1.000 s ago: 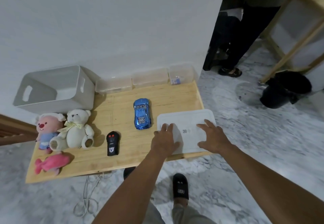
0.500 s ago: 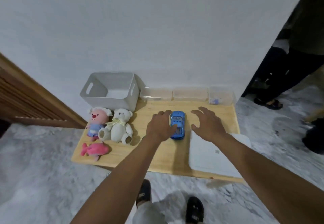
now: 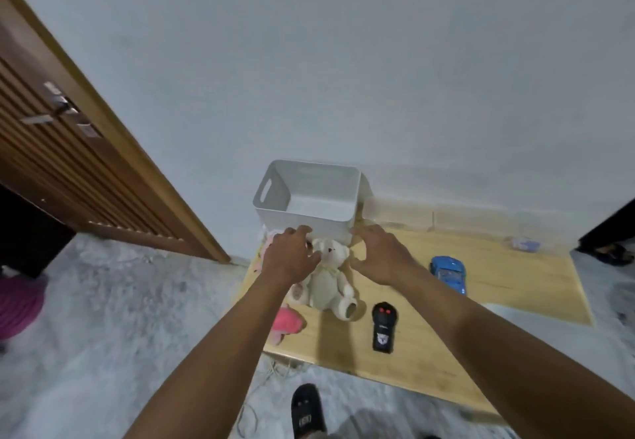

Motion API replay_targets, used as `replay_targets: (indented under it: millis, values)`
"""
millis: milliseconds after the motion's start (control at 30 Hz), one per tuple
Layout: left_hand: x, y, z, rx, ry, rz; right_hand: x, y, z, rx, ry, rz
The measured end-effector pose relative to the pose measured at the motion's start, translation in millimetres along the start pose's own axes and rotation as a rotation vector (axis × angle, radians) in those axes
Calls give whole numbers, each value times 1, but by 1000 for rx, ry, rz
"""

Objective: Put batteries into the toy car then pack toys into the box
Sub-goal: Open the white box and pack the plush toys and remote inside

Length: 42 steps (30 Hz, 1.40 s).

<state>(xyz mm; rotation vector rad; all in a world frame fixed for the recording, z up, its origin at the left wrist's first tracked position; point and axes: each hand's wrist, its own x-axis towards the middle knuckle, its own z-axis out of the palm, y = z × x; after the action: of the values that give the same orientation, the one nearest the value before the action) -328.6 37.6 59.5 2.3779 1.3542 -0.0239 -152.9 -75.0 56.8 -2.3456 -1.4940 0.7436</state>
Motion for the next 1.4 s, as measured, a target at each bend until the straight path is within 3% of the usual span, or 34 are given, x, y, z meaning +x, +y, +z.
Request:
replay_targets:
  millis: [267, 533, 1400]
  values:
    - [40, -94, -2, 67, -218, -43, 44, -63, 69, 34, -112, 197]
    - [61, -128, 21, -95, -393, -38, 60, -67, 115, 60, -175, 335]
    - [69, -133, 52, -233, -292, -8, 69, -71, 151, -51, -157, 349]
